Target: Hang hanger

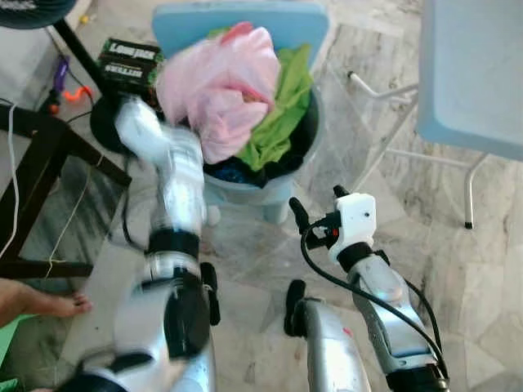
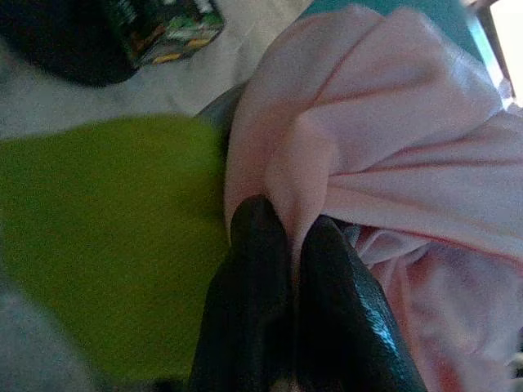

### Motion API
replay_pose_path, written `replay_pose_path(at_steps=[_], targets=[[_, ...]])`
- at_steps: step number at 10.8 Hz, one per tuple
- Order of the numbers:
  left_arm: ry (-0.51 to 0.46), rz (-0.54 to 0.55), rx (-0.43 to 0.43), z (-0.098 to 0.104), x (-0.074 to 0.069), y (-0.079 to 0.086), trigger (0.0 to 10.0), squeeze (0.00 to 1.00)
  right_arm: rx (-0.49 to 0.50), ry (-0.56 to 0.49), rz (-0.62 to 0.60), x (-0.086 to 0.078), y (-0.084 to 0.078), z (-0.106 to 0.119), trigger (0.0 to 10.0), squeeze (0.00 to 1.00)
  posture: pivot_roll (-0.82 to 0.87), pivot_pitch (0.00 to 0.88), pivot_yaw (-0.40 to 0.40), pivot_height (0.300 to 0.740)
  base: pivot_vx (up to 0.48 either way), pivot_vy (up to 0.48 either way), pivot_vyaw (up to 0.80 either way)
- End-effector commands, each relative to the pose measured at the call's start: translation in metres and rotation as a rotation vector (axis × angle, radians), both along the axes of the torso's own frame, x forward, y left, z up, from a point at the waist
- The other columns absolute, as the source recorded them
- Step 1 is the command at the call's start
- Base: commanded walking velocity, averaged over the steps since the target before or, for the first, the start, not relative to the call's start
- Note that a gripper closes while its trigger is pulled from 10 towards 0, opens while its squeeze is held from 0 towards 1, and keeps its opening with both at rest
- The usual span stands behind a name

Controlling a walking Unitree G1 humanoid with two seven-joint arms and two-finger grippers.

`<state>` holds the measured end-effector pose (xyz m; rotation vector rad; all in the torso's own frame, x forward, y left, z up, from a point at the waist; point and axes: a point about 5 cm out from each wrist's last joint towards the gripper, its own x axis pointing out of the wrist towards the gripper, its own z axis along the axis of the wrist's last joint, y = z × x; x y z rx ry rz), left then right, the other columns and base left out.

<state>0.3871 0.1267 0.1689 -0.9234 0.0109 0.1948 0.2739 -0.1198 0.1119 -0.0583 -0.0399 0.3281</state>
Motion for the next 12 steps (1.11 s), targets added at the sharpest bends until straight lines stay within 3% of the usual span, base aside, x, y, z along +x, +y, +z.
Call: replay_pose_path(at_steps=[1, 2, 3, 4, 5, 6, 7, 8, 10, 12], targets=[[0.05, -0.011, 0.026, -0.015, -0.006, -0.002, 0.0, 0.0, -0.008, 0.031, 0.0, -0.006, -0.004, -0.007, 10.0, 0.0, -0.07, 0.465, -0.034, 0.74, 0.0, 0.0, 0.0], [0.068, -0.007, 0.037, -0.017, -0.009, 0.0, 0.0, 0.0, -0.01, 0.031, 0.0, -0.006, -0.005, -0.007, 10.0, 0.0, -0.07, 0.467, -0.035, 0.74, 0.0, 0.0, 0.0], [0.061, -0.011, 0.094, -0.015, -0.01, 0.005, 6.4, 0.05, -0.013, 0.033, -0.002, -0.007, -0.006, -0.007, 10.0, 0.0, -0.07, 0.467, -0.036, 0.74, 0.0, 0.0, 0.0], [-0.008, -0.03, 0.223, -0.006, -0.012, 0.009, 10.0, 1.0, -0.014, 0.035, -0.002, -0.007, -0.006, -0.007, 10.0, 0.0, -0.07, 0.467, -0.037, 0.74, 0.0, 0.0, 0.0], [-0.088, -0.049, 0.48, 0.006, -0.016, 0.011, 10.0, 1.0, -0.013, 0.036, 0.001, -0.006, -0.004, -0.007, 10.0, 0.0, -0.07, 0.466, -0.037, 0.74, 0.0, 0.0, 0.0], [-0.124, -0.045, 0.62, 0.008, -0.023, 0.013, 10.0, 1.0, -0.014, 0.036, 0.006, -0.006, -0.003, -0.007, 10.0, 0.0, -0.06, 0.463, -0.038, 0.74, 0.0, 0.0, 0.0], [-0.122, -0.057, 0.651, 0.004, -0.031, 0.013, 10.0, 1.0, -0.014, 0.035, 0.008, -0.005, -0.002, -0.006, 10.0, 0.0, -0.06, 0.461, -0.038, 0.74, 0.0, 0.0, 0.0], [-0.171, -0.065, 0.775, 0.009, -0.039, 0.013, 10.0, 1.0, -0.016, 0.033, 0.006, -0.003, -0.003, -0.006, 10.0, 0.0, -0.06, 0.461, -0.039, 0.74, 0.0, 0.0, 0.0], [-0.211, -0.113, 0.919, 0.013, -0.047, 0.007, 10.0, 1.0, -0.019, 0.034, 0.007, -0.002, -0.003, -0.006, 10.0, 0.0, -0.06, 0.458, -0.038, 0.74, 0.0, 0.0, 0.0], [-0.263, -0.157, 0.989, 0.014, -0.057, -0.003, 10.0, 1.0, -0.017, 0.032, 0.006, -0.002, -0.003, -0.006, 10.0, 0.0, -0.05, 0.456, -0.035, 0.74, 0.0, 0.0, 0.0]])
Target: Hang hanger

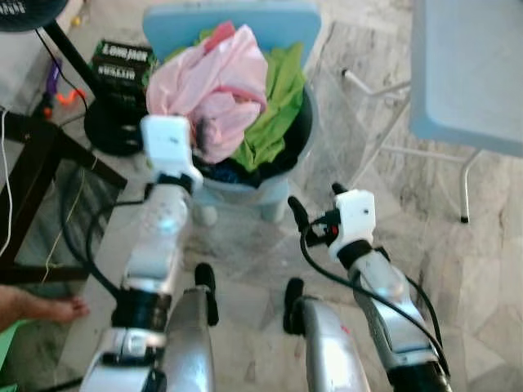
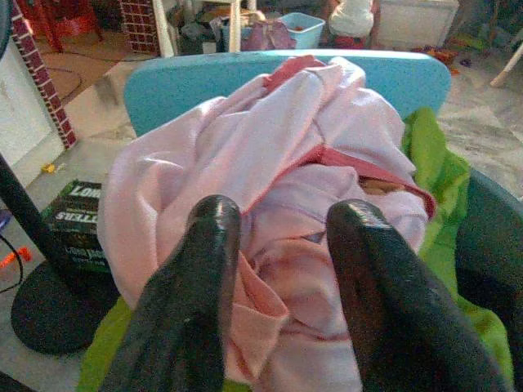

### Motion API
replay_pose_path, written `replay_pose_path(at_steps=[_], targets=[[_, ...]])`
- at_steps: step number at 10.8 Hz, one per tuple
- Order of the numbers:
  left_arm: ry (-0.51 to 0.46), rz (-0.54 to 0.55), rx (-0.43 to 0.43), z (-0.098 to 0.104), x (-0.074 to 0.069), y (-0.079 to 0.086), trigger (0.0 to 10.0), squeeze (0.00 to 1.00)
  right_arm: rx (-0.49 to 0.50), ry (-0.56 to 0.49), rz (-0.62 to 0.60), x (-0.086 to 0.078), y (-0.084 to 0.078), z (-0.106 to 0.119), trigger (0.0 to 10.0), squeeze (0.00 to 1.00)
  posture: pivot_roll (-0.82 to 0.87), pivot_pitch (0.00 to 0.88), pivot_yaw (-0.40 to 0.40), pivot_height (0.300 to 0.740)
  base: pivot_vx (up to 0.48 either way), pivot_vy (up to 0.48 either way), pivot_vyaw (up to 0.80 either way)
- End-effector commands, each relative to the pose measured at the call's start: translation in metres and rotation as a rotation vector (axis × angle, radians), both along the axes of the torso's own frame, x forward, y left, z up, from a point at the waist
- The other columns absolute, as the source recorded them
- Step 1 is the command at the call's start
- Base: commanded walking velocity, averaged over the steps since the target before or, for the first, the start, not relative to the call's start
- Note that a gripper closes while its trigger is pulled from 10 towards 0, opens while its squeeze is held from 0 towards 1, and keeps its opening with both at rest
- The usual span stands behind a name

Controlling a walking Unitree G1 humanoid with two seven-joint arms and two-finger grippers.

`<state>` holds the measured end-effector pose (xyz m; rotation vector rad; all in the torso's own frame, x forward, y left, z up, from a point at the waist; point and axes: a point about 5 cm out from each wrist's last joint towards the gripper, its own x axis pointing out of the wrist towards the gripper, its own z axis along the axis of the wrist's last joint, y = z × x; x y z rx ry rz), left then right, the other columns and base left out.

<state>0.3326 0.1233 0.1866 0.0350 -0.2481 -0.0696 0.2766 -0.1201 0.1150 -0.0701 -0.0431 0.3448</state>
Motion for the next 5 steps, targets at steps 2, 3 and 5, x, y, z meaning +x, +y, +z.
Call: replay_pose_path(at_steps=[2, 3, 5], targets=[[0.086, 0.054, 0.045, -0.011, 0.005, 0.02, 10.0, 1.0, -0.007, 0.035, -0.01, -0.004, -0.003, -0.009, 10.0, 0.0, -0.06, 0.454, -0.039, 0.74, 0.0, 0.0, 0.0], [0.102, 0.054, 0.057, -0.013, 0.007, 0.022, 10.0, 1.0, -0.007, 0.035, -0.01, -0.004, -0.003, -0.009, 10.0, 0.0, -0.06, 0.454, -0.039, 0.74, 0.0, 0.0, 0.0], [0.191, 0.077, 0.108, -0.027, 0.023, 0.041, 10.0, 1.0, -0.008, 0.03, -0.011, -0.003, -0.003, -0.007, 10.0, 0.0, -0.07, 0.451, -0.04, 0.74, 0.0, 0.0, 0.0]])
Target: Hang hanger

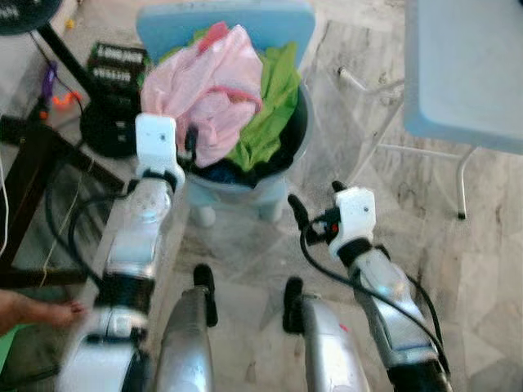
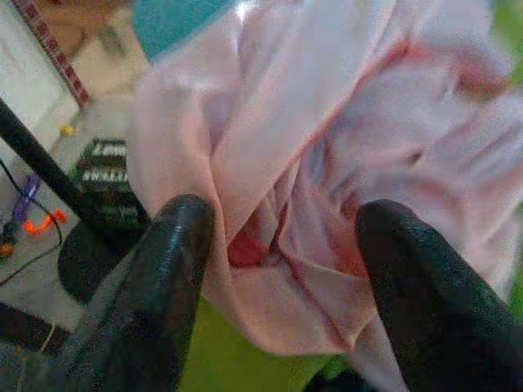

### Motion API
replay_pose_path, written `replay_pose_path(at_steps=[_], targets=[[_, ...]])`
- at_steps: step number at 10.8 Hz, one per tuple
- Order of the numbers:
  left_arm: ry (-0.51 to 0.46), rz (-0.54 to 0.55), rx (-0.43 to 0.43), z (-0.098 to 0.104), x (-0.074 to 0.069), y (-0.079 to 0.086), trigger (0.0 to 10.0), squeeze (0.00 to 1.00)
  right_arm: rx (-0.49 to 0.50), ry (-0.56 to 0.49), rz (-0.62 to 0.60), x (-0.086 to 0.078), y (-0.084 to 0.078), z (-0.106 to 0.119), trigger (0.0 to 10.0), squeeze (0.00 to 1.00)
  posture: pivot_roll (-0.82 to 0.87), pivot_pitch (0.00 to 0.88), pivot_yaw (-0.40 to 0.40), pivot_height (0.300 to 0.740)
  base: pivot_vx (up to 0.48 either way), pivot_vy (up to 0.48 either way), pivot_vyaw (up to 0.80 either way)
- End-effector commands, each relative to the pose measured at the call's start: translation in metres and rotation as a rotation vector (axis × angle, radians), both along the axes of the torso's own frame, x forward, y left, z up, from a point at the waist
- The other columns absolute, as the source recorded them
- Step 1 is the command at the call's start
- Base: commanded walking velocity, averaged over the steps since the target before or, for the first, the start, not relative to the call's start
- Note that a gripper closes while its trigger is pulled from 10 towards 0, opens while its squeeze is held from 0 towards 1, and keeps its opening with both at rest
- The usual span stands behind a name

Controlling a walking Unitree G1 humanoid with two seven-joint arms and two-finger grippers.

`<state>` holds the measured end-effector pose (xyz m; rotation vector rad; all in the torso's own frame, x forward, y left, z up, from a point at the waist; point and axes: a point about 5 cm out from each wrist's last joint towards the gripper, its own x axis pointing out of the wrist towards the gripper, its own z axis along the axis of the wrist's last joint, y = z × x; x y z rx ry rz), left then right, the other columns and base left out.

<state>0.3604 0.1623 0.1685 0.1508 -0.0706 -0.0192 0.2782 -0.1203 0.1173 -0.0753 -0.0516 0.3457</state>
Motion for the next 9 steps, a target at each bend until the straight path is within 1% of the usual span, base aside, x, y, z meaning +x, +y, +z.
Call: replay_pose_path(at_steps=[1, 2, 3, 4, 7, 9], targets=[[0.043, 0.012, 0.015, -0.013, 0.0, 0.009, 10.0, 0.0, -0.004, 0.038, -0.014, -0.004, -0.003, -0.009, 10.0, 0.0, -0.07, 0.451, -0.04, 0.74, 0.0, 0.0, 0.0], [0.056, 0.008, 0.034, -0.014, 0.001, 0.012, 10.0, 0.0, -0.005, 0.038, -0.014, -0.005, -0.004, -0.009, 10.0, 0.0, -0.07, 0.451, -0.044, 0.74, 0.0, 0.0, 0.0], [0.073, -0.005, 0.056, -0.018, 0.004, 0.015, 8.4, 0.0, -0.007, 0.039, -0.012, -0.006, -0.004, -0.01, 10.0, 0.0, -0.08, 0.452, -0.046, 0.74, 0.0, 0.0, 0.0], [0.078, -0.02, 0.073, -0.022, 0.006, 0.015, 0.0, 0.0, -0.01, 0.039, -0.01, -0.006, -0.005, -0.009, 10.0, 0.0, -0.09, 0.453, -0.051, 0.74, 0.0, 0.0, 0.0], [0.078, -0.041, 0.081, -0.032, 0.005, 0.015, 0.0, 0.0, -0.014, 0.042, -0.006, -0.006, -0.005, -0.009, 10.0, 0.0, -0.08, 0.455, -0.054, 0.74, 0.0, 0.0, 0.0], [0.063, -0.045, 0.079, -0.03, 0.007, 0.016, 0.0, 0.0, -0.012, 0.041, -0.003, -0.005, -0.003, -0.01, 10.0, 0.0, -0.08, 0.453, -0.052, 0.74, 0.0, 0.0, 0.0]])
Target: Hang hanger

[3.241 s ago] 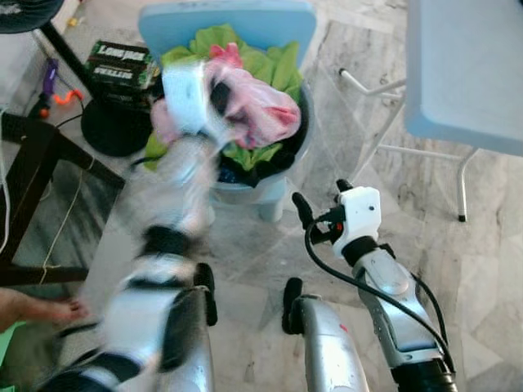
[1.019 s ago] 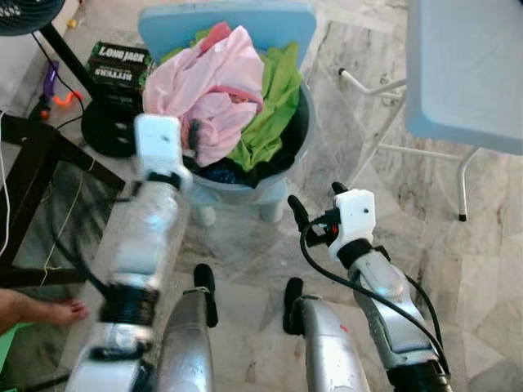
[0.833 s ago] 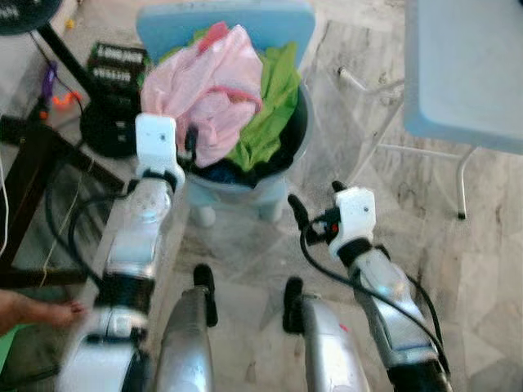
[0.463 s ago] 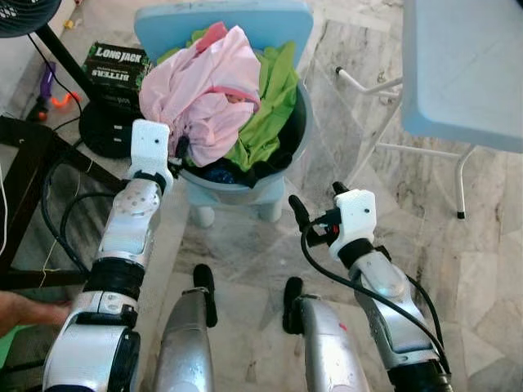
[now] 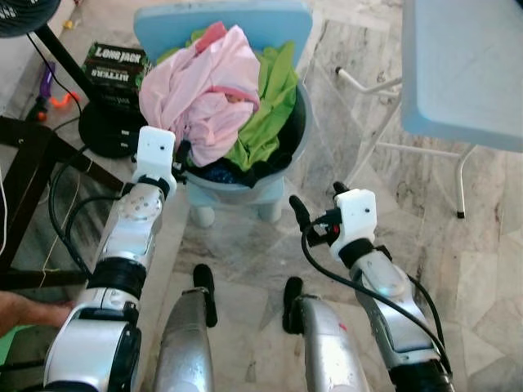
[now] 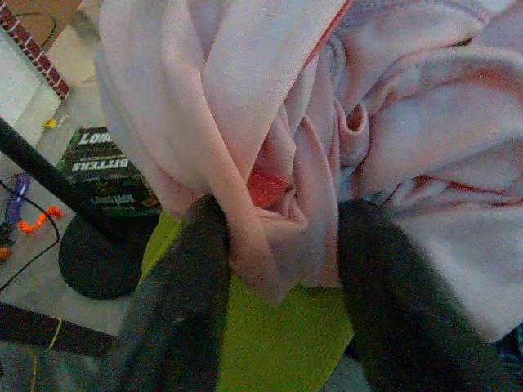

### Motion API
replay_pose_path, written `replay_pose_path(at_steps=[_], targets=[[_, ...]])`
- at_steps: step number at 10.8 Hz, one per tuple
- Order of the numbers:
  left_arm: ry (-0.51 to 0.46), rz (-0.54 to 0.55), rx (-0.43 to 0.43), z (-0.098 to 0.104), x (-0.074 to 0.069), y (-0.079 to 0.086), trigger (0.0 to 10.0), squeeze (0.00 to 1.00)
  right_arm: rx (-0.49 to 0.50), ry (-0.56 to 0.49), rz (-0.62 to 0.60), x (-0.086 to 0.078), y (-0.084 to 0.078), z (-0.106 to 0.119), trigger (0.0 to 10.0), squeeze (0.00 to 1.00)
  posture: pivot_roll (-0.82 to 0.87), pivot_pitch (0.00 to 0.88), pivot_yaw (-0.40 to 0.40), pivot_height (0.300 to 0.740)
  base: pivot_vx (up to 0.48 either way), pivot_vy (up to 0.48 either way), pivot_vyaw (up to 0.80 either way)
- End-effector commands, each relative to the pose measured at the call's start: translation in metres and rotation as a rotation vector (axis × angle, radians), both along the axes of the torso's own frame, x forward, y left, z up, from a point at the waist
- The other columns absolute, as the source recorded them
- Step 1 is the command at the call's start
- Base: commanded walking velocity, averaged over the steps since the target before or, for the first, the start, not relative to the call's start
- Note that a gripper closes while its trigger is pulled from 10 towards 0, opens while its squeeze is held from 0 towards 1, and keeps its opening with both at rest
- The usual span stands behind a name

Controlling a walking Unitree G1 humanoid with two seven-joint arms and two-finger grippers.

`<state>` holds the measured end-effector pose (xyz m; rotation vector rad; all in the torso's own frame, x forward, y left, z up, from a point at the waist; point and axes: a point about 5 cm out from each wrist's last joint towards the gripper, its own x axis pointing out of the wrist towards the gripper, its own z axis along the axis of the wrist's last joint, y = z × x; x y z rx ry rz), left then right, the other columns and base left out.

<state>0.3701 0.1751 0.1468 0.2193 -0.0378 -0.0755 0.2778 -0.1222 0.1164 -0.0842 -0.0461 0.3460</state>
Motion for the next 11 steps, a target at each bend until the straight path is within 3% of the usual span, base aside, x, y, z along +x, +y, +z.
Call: replay_pose_path(at_steps=[1, 7, 9, 11], targets=[[0.021, 0.002, 0.007, -0.007, -0.002, 0.003, 0.0, 0.0, -0.002, 0.037, -0.003, -0.004, -0.001, -0.009, 10.0, 0.0, -0.07, 0.45, -0.049, 0.74, 0.0, 0.0, 0.0], [-0.053, -0.038, -0.038, 0.007, 0.004, -0.003, 0.0, 0.0, 0.01, 0.032, 0.004, 0.0, 0.001, -0.008, 10.0, 0.0, -0.07, 0.424, -0.039, 0.74, 0.0, 0.0, 0.0], [-0.164, -0.144, -0.122, 0.035, 0.011, -0.027, 0.0, 0.0, 0.059, 0.039, 0.035, 0.001, 0.006, -0.007, 10.0, 0.0, -0.06, 0.393, -0.02, 0.74, 0.0, 0.0, 0.0], [-0.349, -0.316, -0.165, 0.097, 0.02, -0.071, 0.0, 0.0, 0.053, 0.016, 0.005, 0.011, 0.008, -0.005, 10.0, 0.0, -0.05, 0.361, 0.003, 0.74, 0.0, 0.0, 0.0]])
